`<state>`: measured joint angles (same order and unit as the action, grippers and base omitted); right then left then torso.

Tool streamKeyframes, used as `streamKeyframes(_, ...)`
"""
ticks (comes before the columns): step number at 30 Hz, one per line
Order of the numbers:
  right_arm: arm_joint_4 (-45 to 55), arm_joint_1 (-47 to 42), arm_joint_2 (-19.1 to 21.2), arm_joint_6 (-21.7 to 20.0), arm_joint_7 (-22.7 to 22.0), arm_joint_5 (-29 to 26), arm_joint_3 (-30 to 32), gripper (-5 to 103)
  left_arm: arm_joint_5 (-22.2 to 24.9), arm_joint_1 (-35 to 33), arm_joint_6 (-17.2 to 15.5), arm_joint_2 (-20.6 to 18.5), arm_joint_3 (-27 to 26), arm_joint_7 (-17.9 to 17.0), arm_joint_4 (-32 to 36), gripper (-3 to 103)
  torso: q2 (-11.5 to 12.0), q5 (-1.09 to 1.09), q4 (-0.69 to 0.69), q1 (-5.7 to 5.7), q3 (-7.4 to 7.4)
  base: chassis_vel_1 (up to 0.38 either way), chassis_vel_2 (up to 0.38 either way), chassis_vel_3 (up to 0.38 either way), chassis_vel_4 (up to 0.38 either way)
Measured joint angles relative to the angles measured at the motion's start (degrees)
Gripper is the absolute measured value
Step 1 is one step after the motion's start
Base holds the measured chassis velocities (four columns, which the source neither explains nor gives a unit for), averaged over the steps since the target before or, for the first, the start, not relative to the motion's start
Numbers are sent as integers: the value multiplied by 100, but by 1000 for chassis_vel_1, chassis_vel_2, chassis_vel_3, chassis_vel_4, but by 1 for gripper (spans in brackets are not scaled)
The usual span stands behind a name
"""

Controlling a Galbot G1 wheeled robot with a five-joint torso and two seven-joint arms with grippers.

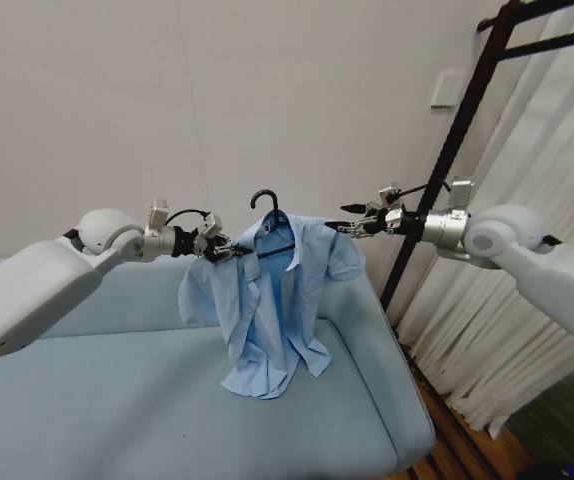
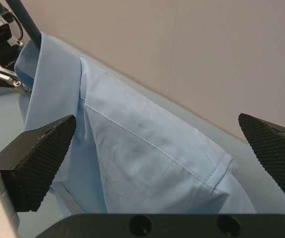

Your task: Pick up the clothes from the sofa and hang them on the clothes hanger.

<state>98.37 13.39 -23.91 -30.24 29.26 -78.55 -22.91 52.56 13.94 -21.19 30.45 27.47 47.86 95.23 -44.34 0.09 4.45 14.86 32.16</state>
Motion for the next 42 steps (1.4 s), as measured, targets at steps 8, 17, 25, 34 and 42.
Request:
streamKeyframes(8, 8, 1235, -8, -399, 165, 259, -1361, 103, 135, 132, 64, -112, 118, 356, 46, 5, 0, 0, 1, 0, 0, 0, 0, 0, 0)
streamKeyframes(17, -272, 3429, -495, -491, 526, 206, -3565, 87, 226, 147, 83, -354, 130, 524, 110, 5, 0, -2, -1, 0, 0, 0, 0, 0, 0)
streamKeyframes(25, -563, 4944, -1057, -506, 792, -345, -5265, 78, 295, 159, 127, -453, 120, 576, 68, 5, 0, -2, 1, 0, 0, 0, 0, 0, 0)
streamKeyframes(34, -473, 5284, -1124, -499, 1053, -356, -5766, 67, 335, 88, 194, -554, 54, 680, 125, 5, 1, 1, 2, 0, 0, 0, 0, 0, 0)
streamKeyframes(42, -334, 5254, -1168, -516, 867, -533, -5685, 47, 336, 11, 198, -553, -19, 697, 147, 5, 1, -1, 1, 0, 0, 0, 0, 0, 0)
